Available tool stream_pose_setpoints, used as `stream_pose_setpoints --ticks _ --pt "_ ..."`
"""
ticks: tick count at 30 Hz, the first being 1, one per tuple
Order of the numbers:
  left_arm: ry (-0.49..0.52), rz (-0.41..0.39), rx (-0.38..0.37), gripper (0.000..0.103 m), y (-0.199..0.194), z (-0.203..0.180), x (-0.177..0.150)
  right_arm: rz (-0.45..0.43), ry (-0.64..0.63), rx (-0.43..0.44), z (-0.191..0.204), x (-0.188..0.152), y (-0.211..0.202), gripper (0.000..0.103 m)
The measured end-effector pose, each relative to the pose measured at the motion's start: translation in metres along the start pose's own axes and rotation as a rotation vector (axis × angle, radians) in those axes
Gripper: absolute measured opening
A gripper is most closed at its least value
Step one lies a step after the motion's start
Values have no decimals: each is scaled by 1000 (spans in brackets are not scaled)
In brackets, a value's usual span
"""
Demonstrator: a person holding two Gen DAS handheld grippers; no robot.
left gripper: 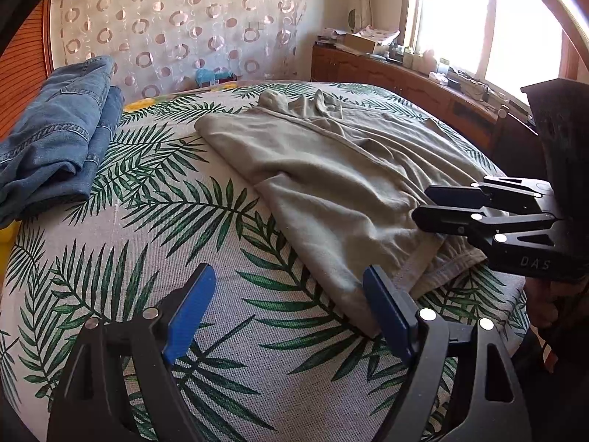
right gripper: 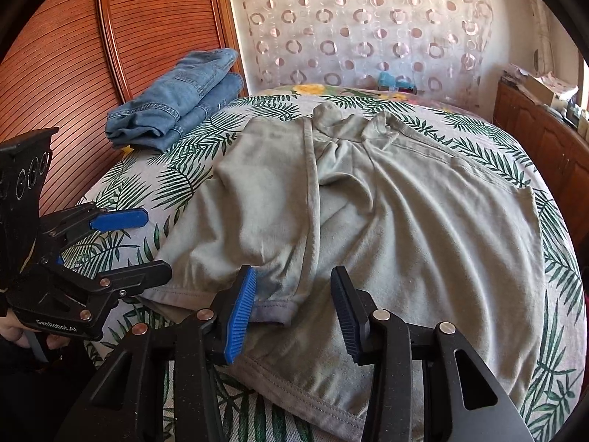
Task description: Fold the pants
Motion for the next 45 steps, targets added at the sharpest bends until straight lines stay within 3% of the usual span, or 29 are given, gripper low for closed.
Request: stream_pose_setpoints --ticks 4,7,13,30,45 --pt "-1 -4 0 83 0 0 0 1 -1 35 3 0 1 21" --pt "-5 -4 -3 83 0 0 0 -16 -5 32 4 0 -1 12" --pt "-58 -17 -35 83 -9 3 4 -72 -1 42 6 0 -15 6" --pt "-1 -74 -59 83 -21 -17 32 -263 -35 -74 1 -1 -99 4" --pt "69 -75 -103 83 -7 -51 53 -279 34 -167 -24 -42 -159 4"
Point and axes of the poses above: each gripper's, at about its wrist camera, not at the fingertips, and y roughly the way its jaws point, z to its left, x to its top, the point moved 3 cm from there along y, roughly the way its jaws point, and after that the axes turned 1 degree about -x, right-handed, at the moved point
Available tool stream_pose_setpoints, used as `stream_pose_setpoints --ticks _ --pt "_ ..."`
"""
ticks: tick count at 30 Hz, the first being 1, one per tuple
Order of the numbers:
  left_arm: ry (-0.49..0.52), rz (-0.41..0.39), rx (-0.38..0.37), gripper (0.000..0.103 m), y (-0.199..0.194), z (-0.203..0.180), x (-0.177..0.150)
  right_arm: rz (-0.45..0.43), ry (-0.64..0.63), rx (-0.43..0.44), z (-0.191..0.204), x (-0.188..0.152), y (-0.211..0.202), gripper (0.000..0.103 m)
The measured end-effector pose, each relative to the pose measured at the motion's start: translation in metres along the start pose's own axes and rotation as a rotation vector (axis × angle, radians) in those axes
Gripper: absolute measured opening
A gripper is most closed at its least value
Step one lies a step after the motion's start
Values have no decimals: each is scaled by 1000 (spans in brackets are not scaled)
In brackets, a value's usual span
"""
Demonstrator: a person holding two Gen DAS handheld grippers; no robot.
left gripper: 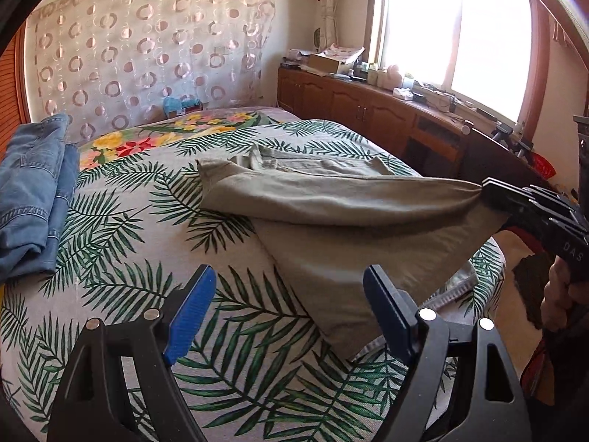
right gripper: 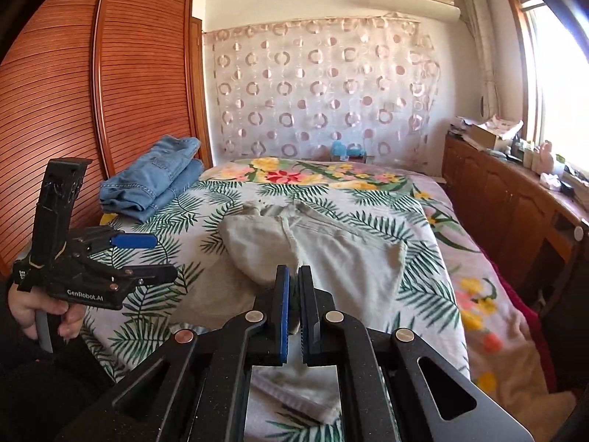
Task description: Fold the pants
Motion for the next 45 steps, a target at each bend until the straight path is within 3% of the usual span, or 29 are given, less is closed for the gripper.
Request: stream_pose_setpoints --ticks 21,29,36,39,43,45 --pt "25 56 28 83 26 -10 -6 135 100 -55 -14 -34 -17 4" --pt "2 36 55 83 27 3 -3 134 125 -34 -15 -19 -14 4" --pt "-3 -31 95 83 20 15 5 107 114 -29 -17 7 5 4" --pt "-20 -63 97 83 17 20 7 95 92 -30 -16 22 17 16" --pt "-46 -131 105 83 10 24 6 92 68 -11 -15 43 36 40" --pt "-60 -141 101 83 9 27 5 99 55 10 -15 54 47 40"
Point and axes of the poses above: each gripper's, at about its wrist camera, not at the fingertips, and y roughly the way its jaws point, z to its left, x to its top, the point moved 3 cm from there along y, roughly the way its jaws point, and after that the axes turned 1 degree about -x, right-handed, at the moved point
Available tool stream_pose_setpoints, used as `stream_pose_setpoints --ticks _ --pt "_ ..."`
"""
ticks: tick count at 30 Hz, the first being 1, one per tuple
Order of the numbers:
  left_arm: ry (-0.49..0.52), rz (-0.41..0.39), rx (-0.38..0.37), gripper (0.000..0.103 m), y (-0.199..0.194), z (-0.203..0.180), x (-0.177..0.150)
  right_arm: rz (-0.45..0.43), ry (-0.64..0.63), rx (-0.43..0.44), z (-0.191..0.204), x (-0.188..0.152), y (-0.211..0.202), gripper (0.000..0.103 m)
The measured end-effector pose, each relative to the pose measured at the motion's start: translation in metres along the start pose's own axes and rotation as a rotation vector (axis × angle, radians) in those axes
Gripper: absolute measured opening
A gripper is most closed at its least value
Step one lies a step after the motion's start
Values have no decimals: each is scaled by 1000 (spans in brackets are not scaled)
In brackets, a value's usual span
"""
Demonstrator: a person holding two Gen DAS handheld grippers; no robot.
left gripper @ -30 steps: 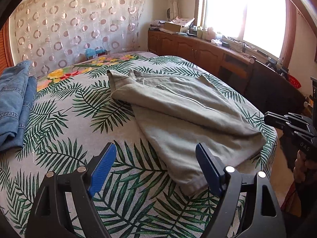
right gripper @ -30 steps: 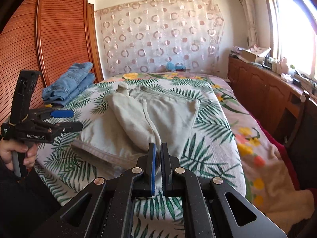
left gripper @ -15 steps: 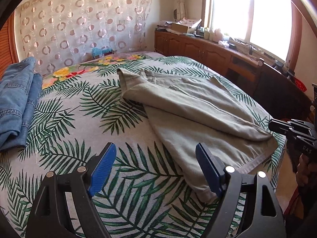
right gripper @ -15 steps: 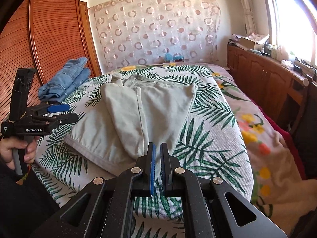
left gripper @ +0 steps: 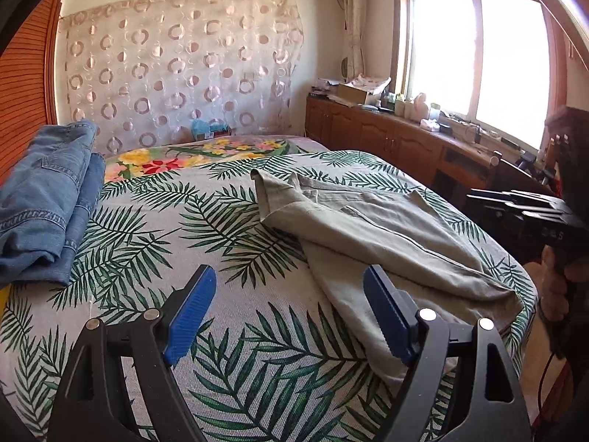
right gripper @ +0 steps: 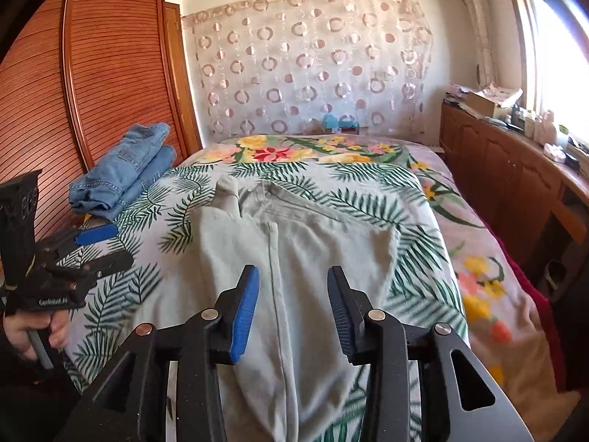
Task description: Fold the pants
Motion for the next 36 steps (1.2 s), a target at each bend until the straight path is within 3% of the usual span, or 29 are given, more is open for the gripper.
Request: stream_pose_setpoints --ticks 7,12,18,25,28,31,36 --pt "-26 -1 19 83 3 8 -2 51 -30 49 -1 29 41 40" --pt "-31 -14 22 83 2 9 -2 140 -54 82 -3 44 87 40" --pt "-40 -23 21 83 1 10 -3 259 -100 88 1 51 137 40" --pt "-63 -15 9 83 3 14 -3 305 -105 94 1 56 162 40" --pt "-57 -16 11 83 3 14 -3 306 -115 100 6 57 163 28" --pt "-51 -13 13 83 4 15 -3 313 -123 121 10 56 164 8" --pt "-47 -2 15 83 6 14 -4 226 -107 131 6 65 140 5"
Point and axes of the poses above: each gripper's, at about its wrist camera, not at the fingertips, and y roughly the way its jaws point, z to its left, x to its top, the point moved 3 cm from there along y, roughly the way its jaws point, and after that the axes turned 1 degree about -x, right-handed, at the moved point
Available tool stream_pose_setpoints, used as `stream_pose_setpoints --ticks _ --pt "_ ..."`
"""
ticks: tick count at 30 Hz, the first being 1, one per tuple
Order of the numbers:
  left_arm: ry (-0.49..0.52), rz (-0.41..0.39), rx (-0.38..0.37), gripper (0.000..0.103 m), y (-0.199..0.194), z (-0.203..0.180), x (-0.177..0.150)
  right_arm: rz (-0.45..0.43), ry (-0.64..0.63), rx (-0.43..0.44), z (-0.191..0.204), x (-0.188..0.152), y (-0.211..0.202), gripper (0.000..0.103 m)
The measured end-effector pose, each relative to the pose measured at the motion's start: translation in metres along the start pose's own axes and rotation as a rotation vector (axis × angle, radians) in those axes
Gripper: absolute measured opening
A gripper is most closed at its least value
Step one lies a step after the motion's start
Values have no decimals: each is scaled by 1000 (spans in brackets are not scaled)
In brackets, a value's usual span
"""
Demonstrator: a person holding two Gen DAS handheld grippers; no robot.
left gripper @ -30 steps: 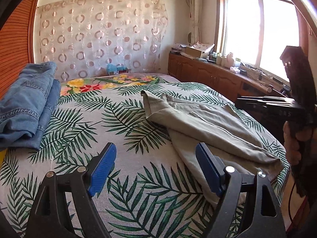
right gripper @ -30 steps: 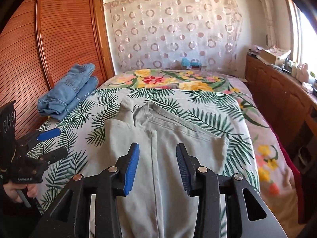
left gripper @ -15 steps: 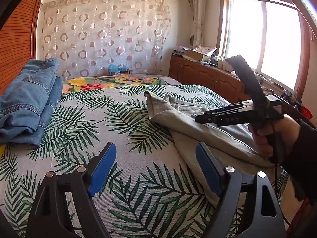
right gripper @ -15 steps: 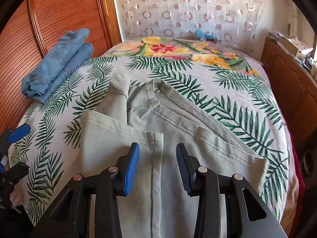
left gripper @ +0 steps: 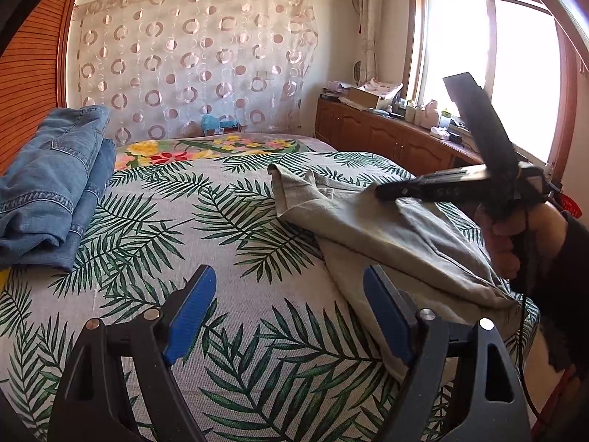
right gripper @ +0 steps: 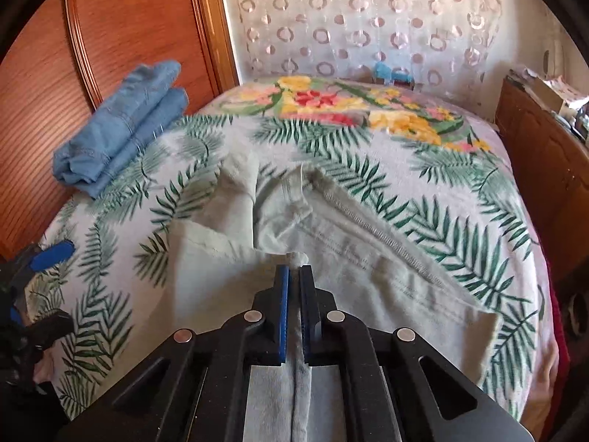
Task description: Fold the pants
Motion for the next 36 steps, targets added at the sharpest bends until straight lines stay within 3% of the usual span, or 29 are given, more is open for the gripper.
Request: stream_pose_setpoints --ticks 4,11,21,36 --pt "1 1 3 83 0 0 0 -70 8 -32 -8 3 -26 5" --pt "7 14 12 83 3 0 0 -103 29 -118 -32 -4 -52 5" --pt "16 24 18 83 4 -2 -1 -77 84 -238 -62 -22 -55 5" --pt "15 24 18 83 4 -2 -1 -11 114 -297 -78 -29 -36 7"
Point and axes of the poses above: each gripper's, at about its wrist camera, not at the fingertips, and y roughly the way its jaws point, z to its left, x to its top, the point moved 3 cm from there along y, roughly the way its jaws point, and after that the axes turned 1 degree about -x, right-handed, at the moved point
